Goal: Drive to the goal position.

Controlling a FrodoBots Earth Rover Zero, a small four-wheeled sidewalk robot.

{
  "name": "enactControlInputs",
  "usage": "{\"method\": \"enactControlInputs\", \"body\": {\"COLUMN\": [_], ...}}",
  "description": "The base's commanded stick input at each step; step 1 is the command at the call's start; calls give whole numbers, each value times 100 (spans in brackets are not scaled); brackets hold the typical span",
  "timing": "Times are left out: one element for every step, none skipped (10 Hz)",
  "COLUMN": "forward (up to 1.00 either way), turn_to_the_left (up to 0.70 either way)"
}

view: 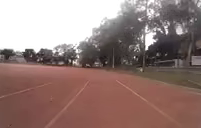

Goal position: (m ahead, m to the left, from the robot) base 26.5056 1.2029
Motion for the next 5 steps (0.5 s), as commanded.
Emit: {"method": "enactControlInputs", "body": {"forward": [50,50,50,50,50], "turn_to_the_left": [0,0,0,0,0]}}
